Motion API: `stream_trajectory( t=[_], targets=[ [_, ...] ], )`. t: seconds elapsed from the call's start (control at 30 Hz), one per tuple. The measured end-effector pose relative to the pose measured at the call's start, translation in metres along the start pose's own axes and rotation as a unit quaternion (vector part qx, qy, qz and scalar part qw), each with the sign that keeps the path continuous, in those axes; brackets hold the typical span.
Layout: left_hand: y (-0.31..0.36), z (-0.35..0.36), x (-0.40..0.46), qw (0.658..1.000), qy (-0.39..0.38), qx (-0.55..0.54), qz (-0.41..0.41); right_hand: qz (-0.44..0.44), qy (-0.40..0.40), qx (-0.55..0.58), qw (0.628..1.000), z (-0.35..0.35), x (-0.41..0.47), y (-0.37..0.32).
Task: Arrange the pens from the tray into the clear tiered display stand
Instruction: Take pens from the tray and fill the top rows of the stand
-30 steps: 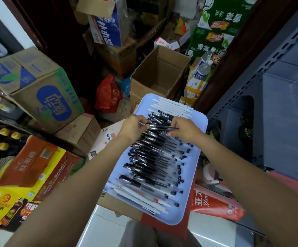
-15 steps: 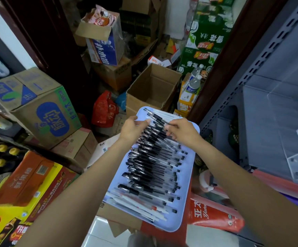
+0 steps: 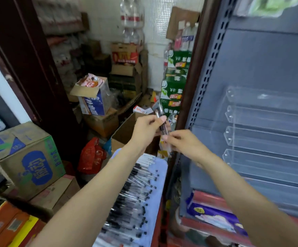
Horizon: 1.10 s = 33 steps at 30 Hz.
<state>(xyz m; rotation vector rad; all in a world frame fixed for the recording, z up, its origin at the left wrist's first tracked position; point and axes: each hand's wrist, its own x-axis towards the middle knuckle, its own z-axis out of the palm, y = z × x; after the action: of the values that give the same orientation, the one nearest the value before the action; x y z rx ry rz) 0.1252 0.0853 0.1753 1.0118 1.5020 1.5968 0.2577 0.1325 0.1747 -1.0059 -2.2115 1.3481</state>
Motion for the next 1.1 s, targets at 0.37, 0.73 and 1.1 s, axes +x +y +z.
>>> stream_trajectory(
  t=[0.37, 0.73, 1.1],
  targets=[
    [0.071, 0.193, -0.054, 0.891, -0.131, 0.368, 0.231, -0.096, 0.18, 0.101, 0.974, -0.197, -0.125, 0.023],
    [0.089, 0.286, -0.015, 0.849, -0.073, 0.453, 0.262, -0.116, 0.322, 0.22, 0.913, -0.315, -0.167, 0.079],
    [0.091, 0.348, 0.061, 0.841, -0.112, 0.437, 0.301, -0.083, 0.382, -0.03, 0.92, -0.403, -0.1, 0.11]
  ],
)
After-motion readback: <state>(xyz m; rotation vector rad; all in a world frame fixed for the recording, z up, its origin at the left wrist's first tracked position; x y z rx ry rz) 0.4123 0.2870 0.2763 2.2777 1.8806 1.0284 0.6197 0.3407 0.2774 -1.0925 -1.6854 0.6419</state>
